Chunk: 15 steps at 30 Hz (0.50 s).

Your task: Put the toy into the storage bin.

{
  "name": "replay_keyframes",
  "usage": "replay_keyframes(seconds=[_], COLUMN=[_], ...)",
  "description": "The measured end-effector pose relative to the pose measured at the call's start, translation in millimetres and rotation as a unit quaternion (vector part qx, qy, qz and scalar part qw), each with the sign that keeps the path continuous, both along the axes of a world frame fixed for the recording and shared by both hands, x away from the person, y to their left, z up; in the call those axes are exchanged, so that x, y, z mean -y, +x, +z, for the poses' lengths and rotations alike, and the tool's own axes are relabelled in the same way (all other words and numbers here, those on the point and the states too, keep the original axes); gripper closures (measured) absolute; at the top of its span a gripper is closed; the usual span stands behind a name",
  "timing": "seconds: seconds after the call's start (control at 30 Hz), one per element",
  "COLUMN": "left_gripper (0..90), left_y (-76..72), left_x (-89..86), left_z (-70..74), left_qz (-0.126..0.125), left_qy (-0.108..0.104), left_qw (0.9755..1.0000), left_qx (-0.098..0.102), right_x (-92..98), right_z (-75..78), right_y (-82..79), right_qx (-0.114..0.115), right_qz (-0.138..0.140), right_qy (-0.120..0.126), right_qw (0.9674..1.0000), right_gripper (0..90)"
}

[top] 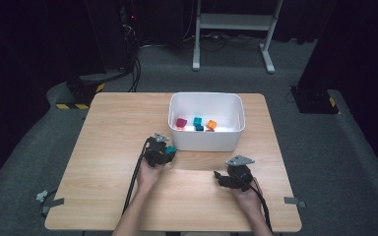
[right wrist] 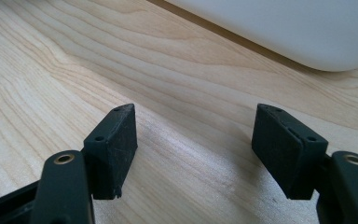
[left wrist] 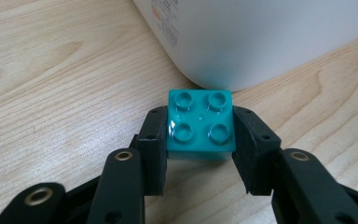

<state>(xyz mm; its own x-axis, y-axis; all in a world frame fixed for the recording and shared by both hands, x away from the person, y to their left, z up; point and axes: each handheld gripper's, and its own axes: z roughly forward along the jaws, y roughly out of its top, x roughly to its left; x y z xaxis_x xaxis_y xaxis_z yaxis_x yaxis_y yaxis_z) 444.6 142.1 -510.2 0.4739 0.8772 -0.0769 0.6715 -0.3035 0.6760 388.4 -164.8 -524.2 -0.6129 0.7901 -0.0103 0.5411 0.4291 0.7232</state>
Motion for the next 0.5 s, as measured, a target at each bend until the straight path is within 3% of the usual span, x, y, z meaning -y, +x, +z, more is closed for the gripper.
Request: replay_keyframes(seconds=[0.5], left_gripper=[58.7], left_y=[-13.5], left_x=[-19.3], left_z=[29.1], left_qz=[-0.004], left_qy=[-0.030], left_qw=[0.9995], left_qx=[0.007], right_x=[0.0], right_z=[0.0], right_y=[0.0], right_qx=[0.000], right_qz=[0.000], right_qy=[0.000], right_qw=[1.0000], right_gripper=[31.0])
